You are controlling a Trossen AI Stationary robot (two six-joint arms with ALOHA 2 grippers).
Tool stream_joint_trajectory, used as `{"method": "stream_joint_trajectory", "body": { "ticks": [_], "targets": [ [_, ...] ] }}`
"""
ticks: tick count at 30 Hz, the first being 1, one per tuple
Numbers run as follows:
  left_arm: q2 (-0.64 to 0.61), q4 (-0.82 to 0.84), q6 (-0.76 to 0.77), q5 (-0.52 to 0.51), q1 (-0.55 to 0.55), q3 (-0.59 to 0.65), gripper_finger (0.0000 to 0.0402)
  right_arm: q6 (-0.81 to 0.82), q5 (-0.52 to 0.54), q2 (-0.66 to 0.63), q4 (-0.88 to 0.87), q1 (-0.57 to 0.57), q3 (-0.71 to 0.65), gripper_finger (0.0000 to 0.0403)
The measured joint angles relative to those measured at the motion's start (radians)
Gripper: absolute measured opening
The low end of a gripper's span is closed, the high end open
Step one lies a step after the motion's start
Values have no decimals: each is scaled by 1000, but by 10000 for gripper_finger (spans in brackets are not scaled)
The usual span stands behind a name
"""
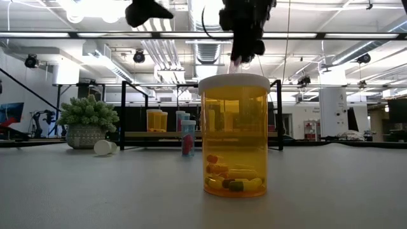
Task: Pick and place medicine bottles onto shelf by color
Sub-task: Put the pink pill bottle on the shelf aligned with the other pink pill bottles
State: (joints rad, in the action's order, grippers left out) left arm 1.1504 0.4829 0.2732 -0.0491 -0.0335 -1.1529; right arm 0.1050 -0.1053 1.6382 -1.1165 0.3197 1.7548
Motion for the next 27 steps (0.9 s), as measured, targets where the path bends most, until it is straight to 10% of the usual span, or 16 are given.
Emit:
{"method": "stream_joint_trajectory", "body": {
  "ticks": [13, 27],
  "targets": [
    [-73, 87, -179, -65, -107, 1, 204, 239, 142, 0, 125, 16, -135, 118],
    [-21, -14, -175, -66, -144, 1, 204, 85, 159, 57, 139, 15, -144, 118]
  ]
}}
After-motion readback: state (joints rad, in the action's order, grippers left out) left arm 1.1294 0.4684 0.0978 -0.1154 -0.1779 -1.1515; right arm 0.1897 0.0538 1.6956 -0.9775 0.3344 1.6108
